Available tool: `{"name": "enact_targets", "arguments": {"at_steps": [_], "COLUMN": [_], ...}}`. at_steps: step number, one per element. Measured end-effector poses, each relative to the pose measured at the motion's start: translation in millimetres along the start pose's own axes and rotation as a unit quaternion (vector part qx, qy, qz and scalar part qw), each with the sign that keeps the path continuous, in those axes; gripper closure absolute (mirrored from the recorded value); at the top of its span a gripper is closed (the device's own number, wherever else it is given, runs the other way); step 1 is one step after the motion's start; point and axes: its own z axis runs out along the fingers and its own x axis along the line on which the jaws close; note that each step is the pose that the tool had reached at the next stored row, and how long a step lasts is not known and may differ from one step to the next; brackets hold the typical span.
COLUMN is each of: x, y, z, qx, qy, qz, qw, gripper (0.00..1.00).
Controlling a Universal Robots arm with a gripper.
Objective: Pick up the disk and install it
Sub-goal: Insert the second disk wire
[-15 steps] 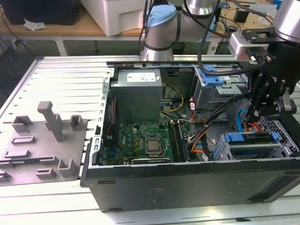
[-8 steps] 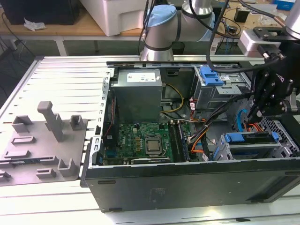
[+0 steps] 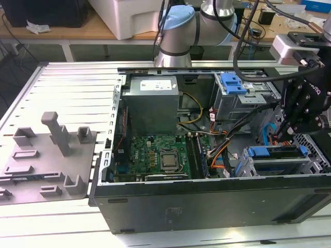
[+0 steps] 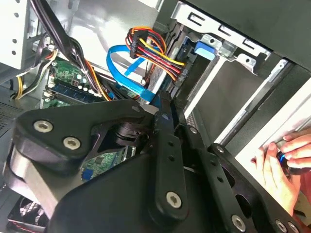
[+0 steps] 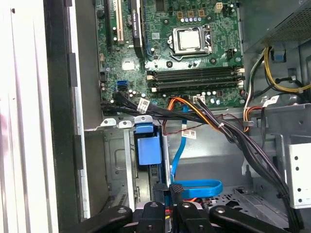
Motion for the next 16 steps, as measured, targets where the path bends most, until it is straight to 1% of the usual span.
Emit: {"name": "enact_targets", "arguments": {"at_steps": [4,5,11,16], "x": [0.1,0.0,0.0,-0.4], "y": [-0.2,-0.3,-0.4,-0.4], "z": [3.1,4.1,4.2,5.7], "qx": [0.0005,0.0006,0.0009,0.0062], "qy": [0.0069,0.0079,0.0079,0.0073], "qz": [0.003,0.003,0.003,0.003], "qw": [1.0000,1.0000,1.0000,1.0000], "gripper": [0.84,0.84,0.84,0.84]}}
